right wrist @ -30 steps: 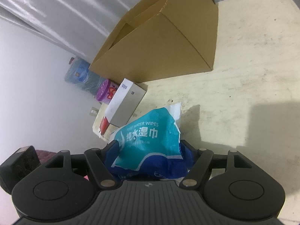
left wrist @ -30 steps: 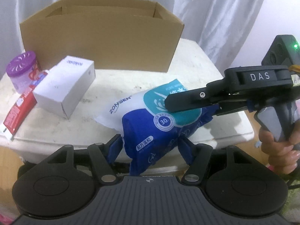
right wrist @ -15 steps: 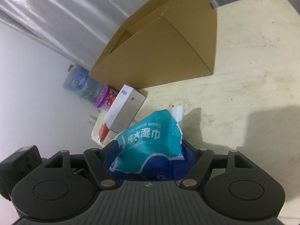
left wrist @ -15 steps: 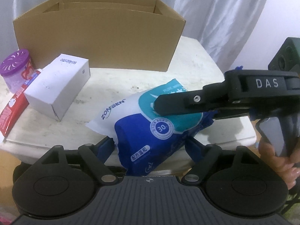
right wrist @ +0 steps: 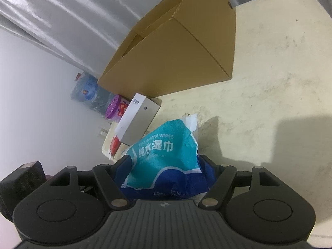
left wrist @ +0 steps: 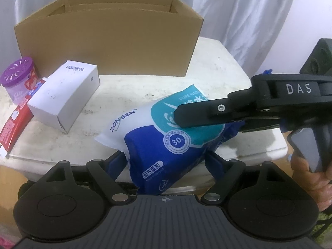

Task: Organize objects
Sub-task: 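Hold the wipes pack with both grippers and lift it off the table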

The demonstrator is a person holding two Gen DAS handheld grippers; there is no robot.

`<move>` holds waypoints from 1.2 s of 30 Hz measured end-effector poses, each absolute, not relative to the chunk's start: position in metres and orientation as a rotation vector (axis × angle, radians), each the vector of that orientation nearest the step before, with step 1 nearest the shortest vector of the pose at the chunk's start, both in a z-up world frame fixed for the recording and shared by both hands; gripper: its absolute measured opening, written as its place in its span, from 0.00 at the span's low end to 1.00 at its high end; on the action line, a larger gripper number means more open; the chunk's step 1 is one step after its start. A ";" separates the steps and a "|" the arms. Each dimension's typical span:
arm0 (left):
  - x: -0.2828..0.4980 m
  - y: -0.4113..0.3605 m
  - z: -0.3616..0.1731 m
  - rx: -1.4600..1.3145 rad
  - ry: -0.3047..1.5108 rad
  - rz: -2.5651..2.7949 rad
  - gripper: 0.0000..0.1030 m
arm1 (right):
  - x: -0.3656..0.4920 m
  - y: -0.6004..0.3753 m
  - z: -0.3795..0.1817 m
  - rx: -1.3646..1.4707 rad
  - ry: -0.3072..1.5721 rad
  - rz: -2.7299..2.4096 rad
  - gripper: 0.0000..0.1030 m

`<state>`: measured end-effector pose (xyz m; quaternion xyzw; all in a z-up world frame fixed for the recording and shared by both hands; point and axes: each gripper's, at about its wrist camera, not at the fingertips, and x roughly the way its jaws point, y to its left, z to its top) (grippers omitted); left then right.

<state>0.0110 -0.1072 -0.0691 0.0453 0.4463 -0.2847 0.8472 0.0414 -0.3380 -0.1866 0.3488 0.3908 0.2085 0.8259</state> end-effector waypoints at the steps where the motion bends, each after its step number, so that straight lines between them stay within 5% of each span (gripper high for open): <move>1: 0.010 -0.107 -0.068 0.095 0.944 -0.597 0.78 | 0.042 -0.337 -0.186 0.736 0.831 0.445 0.71; 36: 0.012 -0.116 -0.067 0.129 0.970 -0.558 0.80 | 0.042 -0.328 -0.182 0.721 0.845 0.426 0.71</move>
